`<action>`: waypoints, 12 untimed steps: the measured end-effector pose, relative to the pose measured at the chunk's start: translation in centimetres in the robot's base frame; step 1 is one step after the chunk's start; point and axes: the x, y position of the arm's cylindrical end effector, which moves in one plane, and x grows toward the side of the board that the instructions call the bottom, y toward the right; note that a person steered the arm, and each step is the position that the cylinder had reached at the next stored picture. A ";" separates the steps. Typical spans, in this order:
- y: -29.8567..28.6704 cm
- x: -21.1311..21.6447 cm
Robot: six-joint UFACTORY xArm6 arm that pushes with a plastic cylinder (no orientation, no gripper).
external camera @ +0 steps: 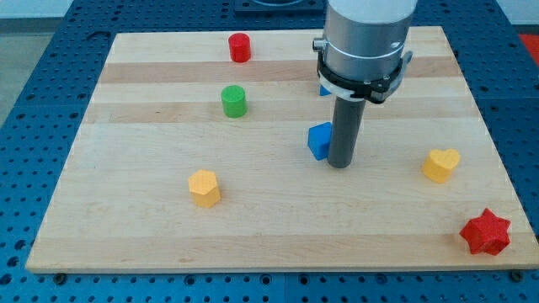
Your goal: Point your arm at the yellow heart
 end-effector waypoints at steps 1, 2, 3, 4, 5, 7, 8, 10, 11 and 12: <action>0.0 -0.4; -0.4 -1.9; 0.0 -2.2; 3.8 -2.7; 5.2 -3.0; 8.3 -3.0; 8.8 -3.0; 9.7 -2.8; 11.9 -2.8; 13.2 -2.7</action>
